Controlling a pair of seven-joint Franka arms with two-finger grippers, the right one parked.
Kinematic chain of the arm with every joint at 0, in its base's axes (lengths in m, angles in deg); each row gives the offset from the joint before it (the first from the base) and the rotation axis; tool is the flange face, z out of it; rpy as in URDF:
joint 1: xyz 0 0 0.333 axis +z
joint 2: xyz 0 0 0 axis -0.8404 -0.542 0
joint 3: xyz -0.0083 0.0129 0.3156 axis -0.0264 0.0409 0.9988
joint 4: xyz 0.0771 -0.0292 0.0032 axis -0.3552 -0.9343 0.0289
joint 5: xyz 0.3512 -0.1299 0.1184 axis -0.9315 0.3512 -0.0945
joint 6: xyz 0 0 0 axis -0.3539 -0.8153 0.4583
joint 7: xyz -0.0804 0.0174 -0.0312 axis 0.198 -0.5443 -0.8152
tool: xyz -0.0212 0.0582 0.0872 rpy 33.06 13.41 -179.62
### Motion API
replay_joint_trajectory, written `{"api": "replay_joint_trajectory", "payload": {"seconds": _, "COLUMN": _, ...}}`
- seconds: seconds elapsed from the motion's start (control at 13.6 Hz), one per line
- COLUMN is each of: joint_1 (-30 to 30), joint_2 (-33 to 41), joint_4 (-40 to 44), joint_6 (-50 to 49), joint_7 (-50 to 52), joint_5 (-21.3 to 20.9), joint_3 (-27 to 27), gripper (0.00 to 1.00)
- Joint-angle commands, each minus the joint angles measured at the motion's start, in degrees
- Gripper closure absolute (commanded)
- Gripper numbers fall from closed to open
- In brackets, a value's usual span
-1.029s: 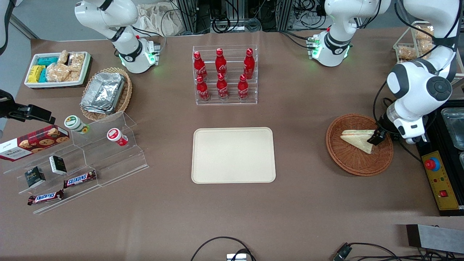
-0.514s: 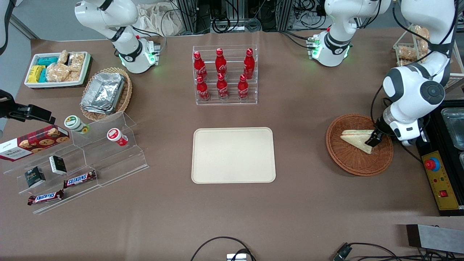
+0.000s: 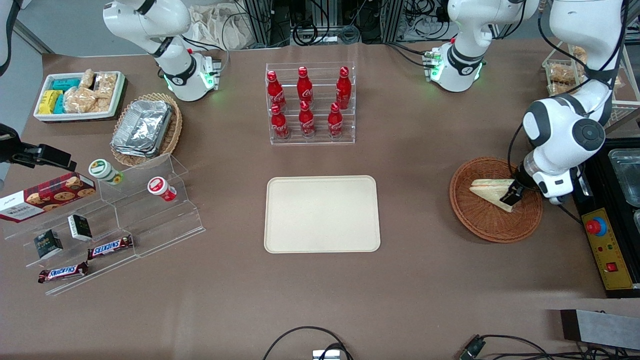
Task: Place sandwich from basket to tray
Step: 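Lower the left gripper and close it on the wrapped sandwich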
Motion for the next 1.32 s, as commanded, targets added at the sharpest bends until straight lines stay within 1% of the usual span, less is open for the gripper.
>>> {"api": "replay_joint_trajectory", "payload": {"seconds": 0.0, "joint_1": -0.1, "joint_2": -0.2, "joint_4": -0.4, "joint_6": 1.4, "joint_7": -0.4, "joint_5": 0.9, "joint_3": 0.1, "gripper": 0.11}}
{"api": "replay_joint_trajectory", "payload": {"seconds": 0.15, "joint_1": -0.1, "joint_2": -0.2, "joint_4": -0.4, "joint_6": 1.3, "joint_7": -0.4, "joint_5": 0.9, "joint_3": 0.1, "gripper": 0.64}}
{"api": "replay_joint_trajectory", "payload": {"seconds": 0.22, "joint_1": -0.1, "joint_2": -0.2, "joint_4": -0.4, "joint_6": 1.3, "joint_7": -0.4, "joint_5": 0.9, "joint_3": 0.1, "gripper": 0.83}}
{"api": "replay_joint_trajectory", "payload": {"seconds": 0.29, "joint_1": -0.1, "joint_2": -0.2, "joint_4": -0.4, "joint_6": 1.3, "joint_7": -0.4, "joint_5": 0.9, "joint_3": 0.1, "gripper": 0.97}}
{"api": "replay_joint_trajectory", "payload": {"seconds": 0.37, "joint_1": -0.1, "joint_2": -0.2, "joint_4": -0.4, "joint_6": 1.3, "joint_7": -0.4, "joint_5": 0.9, "joint_3": 0.1, "gripper": 1.00}}
{"api": "replay_joint_trajectory", "payload": {"seconds": 0.73, "joint_1": -0.5, "joint_2": 0.5, "joint_4": -0.3, "joint_6": 0.0, "joint_7": -0.7, "joint_5": 0.7, "joint_3": -0.1, "gripper": 1.00}}
{"api": "replay_joint_trajectory", "payload": {"seconds": 1.03, "joint_1": -0.8, "joint_2": 4.1, "joint_4": 0.6, "joint_6": -5.8, "joint_7": -6.6, "joint_5": 0.7, "joint_3": -0.5, "gripper": 1.00}}
{"api": "replay_joint_trajectory", "payload": {"seconds": 1.25, "joint_1": -0.8, "joint_2": 7.7, "joint_4": 2.5, "joint_6": -12.1, "joint_7": -10.9, "joint_5": 0.5, "joint_3": -0.7, "gripper": 1.00}}
